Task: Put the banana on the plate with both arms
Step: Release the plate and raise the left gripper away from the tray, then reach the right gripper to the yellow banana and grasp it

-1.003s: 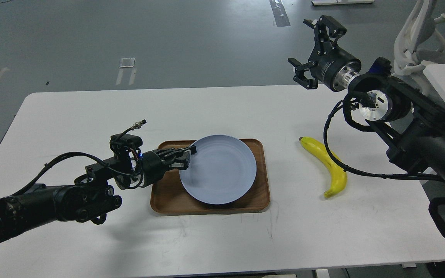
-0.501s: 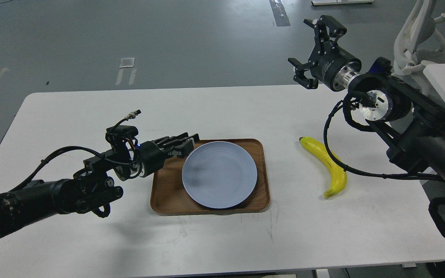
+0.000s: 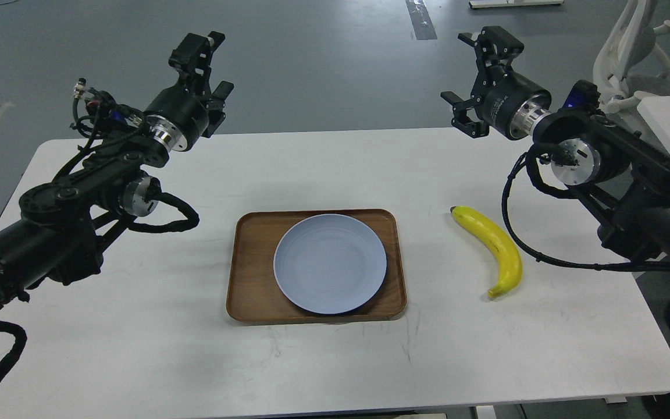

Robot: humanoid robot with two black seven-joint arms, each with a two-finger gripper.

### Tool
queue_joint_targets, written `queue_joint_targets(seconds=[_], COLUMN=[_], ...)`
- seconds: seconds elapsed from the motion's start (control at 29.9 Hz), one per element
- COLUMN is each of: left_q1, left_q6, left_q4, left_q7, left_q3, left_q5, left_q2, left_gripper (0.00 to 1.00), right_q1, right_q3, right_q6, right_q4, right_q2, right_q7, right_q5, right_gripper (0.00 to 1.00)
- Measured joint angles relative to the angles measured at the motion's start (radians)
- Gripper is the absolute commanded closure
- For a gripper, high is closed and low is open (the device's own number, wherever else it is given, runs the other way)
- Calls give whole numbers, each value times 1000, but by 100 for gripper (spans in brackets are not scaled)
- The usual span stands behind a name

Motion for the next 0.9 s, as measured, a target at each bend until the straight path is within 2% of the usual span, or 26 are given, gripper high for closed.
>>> queue_joint_targets(seconds=[0.07,0.17,0.33,0.47,0.57,0.74,0.84,0.9], left_q1=[15,38,74,85,90,93,93,93], left_q6=[-57,-119,-214,-224,-219,-217,-216,-216], left_q4=[2,3,3,6,7,9,9,9], left_q7=[60,86,94,94,90,86,82,81], left_q3=[-40,-62,-109,-118,-119,-119,-119,-118], left_q5=[-47,-72,-78,-78,-77,-74,-72,-69], left_q2=[4,14,27,28,29,35,38,44], left_gripper=[2,2,2,2,2,2,2,2], right_q1=[0,4,19,13,7,-5,-19,-31], right_q3=[-54,-146,-326,-439,-509,-599,-622,-628], right_q6=[1,1,1,0,-1,-4,-6,-6], right_q4=[42,93,129,133,133,128,125,121], right_q2=[-45,-121,-240,-289,-294,-287,-273,-264], right_q7=[16,28,36,91,122,130,131,131], right_q5=[-92,-279,-700,-944,-1027,-1081,-1096,-1100], right_gripper=[3,2,2,3,3,8,17,33])
